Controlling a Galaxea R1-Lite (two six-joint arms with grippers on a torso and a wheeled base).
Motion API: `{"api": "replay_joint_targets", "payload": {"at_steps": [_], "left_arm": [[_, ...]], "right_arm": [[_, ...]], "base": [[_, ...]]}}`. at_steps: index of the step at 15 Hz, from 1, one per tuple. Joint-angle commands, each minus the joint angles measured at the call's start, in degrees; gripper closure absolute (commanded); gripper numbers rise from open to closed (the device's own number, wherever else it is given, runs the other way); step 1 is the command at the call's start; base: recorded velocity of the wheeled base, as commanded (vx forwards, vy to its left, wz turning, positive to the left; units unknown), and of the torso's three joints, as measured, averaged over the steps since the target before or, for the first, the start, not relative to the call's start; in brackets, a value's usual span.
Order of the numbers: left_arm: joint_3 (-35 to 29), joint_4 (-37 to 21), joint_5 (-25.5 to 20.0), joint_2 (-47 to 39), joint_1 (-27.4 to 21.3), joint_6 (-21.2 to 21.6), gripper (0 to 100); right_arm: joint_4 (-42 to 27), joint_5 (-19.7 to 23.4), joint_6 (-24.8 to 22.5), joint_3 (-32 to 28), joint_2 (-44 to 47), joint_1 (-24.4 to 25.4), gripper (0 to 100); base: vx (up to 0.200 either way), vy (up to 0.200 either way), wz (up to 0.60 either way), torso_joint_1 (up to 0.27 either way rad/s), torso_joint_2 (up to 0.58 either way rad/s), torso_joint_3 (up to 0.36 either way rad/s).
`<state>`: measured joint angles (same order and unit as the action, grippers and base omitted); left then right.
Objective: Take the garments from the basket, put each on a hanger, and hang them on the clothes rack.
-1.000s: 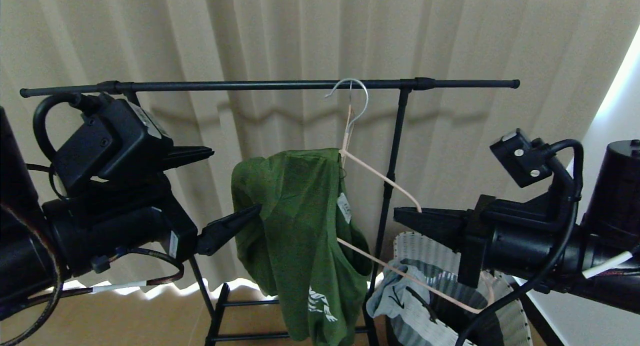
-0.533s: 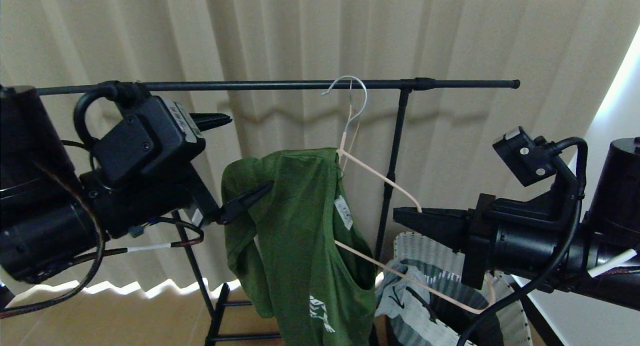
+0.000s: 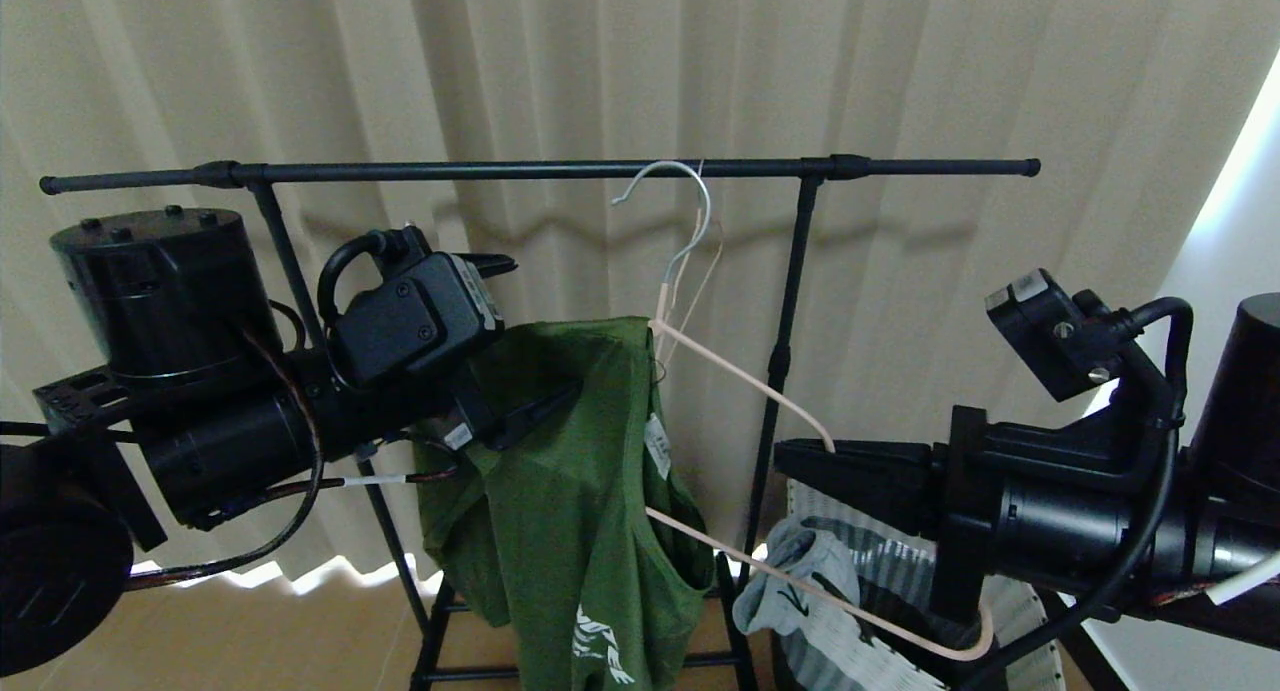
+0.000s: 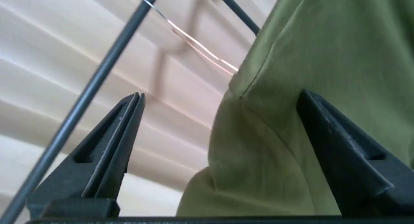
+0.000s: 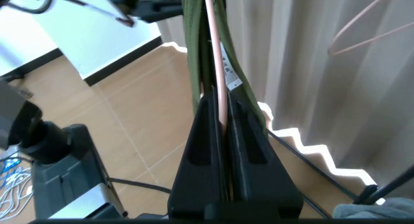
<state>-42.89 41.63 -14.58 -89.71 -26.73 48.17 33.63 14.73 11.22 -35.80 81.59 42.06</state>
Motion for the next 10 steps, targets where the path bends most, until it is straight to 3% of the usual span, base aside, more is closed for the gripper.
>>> {"api": "replay_joint_targets", "payload": {"at_steps": [1,4,5,10], "left_arm": [[0.2,0.0,0.0,-0.6,0.5,0.0,0],[0.7,0.0,0.0,-0.5,0.5,0.1,0],[0.8,0.1,0.0,-0.5,0.5,0.1,100],[0.8,0.1,0.0,-0.5,0.4,0.0,100]], "right_arm": [[0.0,0.0,0.0,0.7,-1.5,1.4,100],[0.0,0.0,-0.4,0.9,-2.1,1.4,100],[0.0,0.0,-0.5,1.1,-2.2,1.4,100],[0.0,0.0,-0.7,1.3,-2.2,1.4,100]], "base": [[0.000,0.000,0.00,0.000,0.00,0.000],[0.000,0.000,0.00,0.000,0.00,0.000],[0.000,0.000,0.00,0.000,0.00,0.000],[0.000,0.000,0.00,0.000,0.00,0.000]]}}
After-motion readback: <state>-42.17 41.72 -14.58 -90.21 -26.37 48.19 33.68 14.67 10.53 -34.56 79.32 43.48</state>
